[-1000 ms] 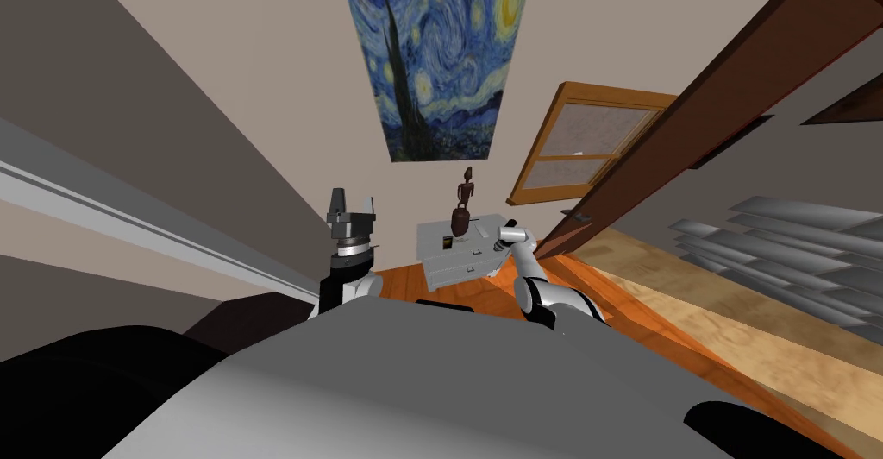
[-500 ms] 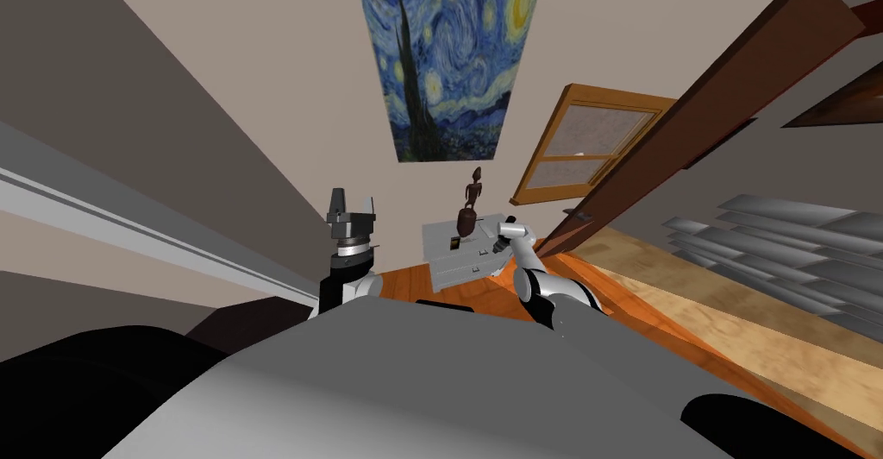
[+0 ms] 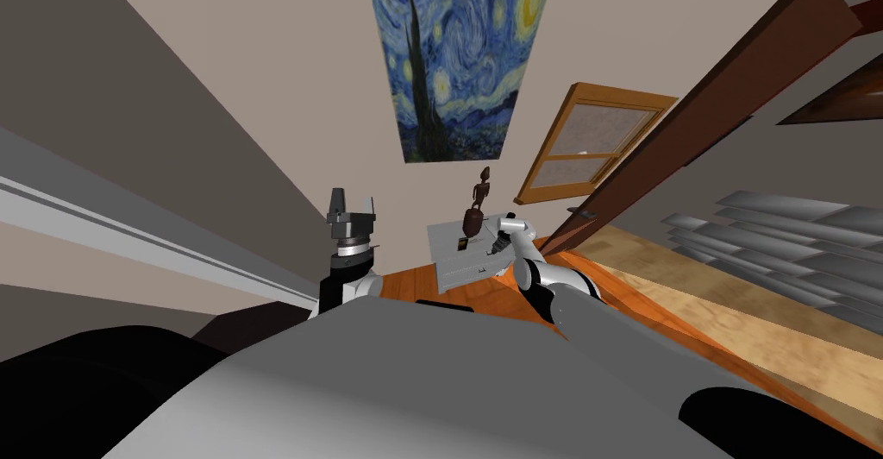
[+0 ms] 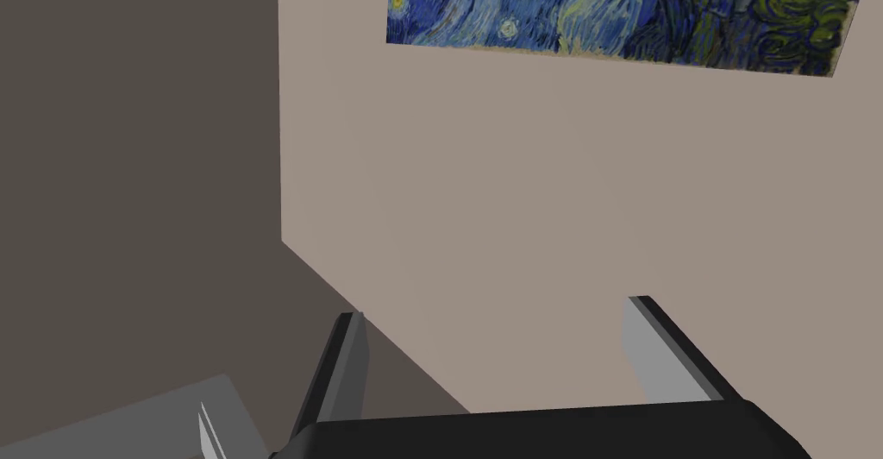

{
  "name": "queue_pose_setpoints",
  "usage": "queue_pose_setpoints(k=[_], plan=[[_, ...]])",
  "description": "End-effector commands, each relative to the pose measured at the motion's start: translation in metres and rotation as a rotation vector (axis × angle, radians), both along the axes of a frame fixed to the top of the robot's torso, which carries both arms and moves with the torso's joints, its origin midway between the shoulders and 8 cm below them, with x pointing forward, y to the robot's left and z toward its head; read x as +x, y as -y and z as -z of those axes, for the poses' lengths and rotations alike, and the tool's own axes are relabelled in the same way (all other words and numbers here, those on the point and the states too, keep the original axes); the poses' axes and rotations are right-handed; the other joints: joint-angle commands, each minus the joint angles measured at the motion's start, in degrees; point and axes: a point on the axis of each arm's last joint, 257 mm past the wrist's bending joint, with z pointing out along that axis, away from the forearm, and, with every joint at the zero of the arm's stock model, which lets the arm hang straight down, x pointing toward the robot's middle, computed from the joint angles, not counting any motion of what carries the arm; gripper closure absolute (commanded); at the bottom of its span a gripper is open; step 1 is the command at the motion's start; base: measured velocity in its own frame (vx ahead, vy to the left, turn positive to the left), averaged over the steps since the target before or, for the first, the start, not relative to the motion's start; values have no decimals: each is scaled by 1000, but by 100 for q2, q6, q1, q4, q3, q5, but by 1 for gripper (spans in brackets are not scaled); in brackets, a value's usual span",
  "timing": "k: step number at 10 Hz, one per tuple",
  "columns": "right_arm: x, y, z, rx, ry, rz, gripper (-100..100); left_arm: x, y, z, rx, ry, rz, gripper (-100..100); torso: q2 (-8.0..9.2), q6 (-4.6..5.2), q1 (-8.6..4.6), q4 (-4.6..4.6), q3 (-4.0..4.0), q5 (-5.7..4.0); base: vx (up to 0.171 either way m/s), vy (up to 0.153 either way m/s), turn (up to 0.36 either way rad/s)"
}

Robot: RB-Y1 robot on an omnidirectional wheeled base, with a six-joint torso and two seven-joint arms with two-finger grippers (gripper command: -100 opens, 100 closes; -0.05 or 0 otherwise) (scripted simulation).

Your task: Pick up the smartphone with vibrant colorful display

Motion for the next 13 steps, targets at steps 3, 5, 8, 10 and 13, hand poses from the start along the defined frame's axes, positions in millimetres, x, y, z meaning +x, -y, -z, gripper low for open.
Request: queue_pose_setpoints(k=[3,5,8,10,13], plan=[[-12,-16,-10,58,-90,29,-100,0,0,0,0,0,0,0,-4,0,-6,-1,-2,-1,11,163,-16],[-17,-22,-15,80,-124,36,-100,0,0,0,0,0,0,0,-7,0,-4,-2,-4,0,22,152,0],[-21,-39,-27,125,-172,41,-100,0,0,0,0,0,0,0,-24,-1,14,-5,-13,5,59,206,28],[-20,-41,-29,131,-170,39,-100,0,0,0,0,0,0,0,-40,-3,19,-9,-23,6,86,155,42],[-24,-41,-14,135,-168,32,-100,0,0,0,0,0,0,0,-6,6,-64,-3,-5,-14,14,14,-21]])
